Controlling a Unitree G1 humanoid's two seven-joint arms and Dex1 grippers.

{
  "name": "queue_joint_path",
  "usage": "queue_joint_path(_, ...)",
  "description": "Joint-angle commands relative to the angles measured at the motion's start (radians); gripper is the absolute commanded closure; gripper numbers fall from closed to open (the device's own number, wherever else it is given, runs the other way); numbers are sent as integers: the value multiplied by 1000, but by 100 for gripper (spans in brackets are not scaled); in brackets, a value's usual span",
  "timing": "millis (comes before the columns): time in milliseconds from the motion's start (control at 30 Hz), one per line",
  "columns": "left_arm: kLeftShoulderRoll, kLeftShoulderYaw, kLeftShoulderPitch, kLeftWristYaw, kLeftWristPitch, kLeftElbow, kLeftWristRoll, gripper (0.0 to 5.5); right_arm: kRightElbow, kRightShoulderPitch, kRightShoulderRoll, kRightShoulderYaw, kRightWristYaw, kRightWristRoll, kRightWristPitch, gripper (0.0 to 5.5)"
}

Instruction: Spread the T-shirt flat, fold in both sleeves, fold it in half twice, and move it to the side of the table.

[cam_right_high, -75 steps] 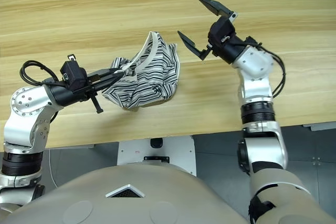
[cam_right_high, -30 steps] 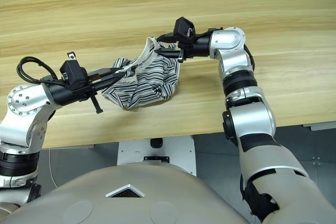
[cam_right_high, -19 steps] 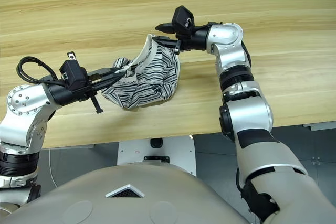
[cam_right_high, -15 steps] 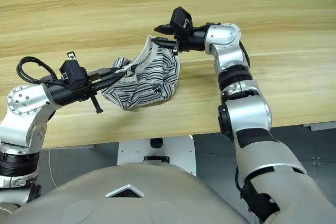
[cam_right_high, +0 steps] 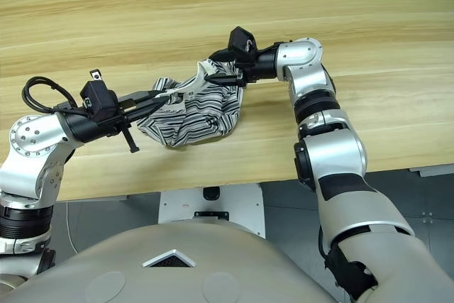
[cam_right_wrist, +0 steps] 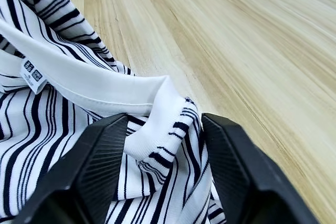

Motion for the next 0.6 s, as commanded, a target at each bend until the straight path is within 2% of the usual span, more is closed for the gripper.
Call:
queue_joint_path(33,6,4,-2,10,6,-9,-4,540,2,-21,-5,-6,-8,-11,9,208)
queue_joint_path(133,7,4,-2,10,5,-8,-4,540,2,-20,-4,-9,-23,-13,-3,143)
queue_joint_path(200,7,5,-2,10,5,-9,-4,540,8,-21,-3,-8,-38,-18,-12,143)
queue_joint_path(600,7,5,-12,13,3,-2,-1,540,29,-32,4,-14,-81,-25,-39,365)
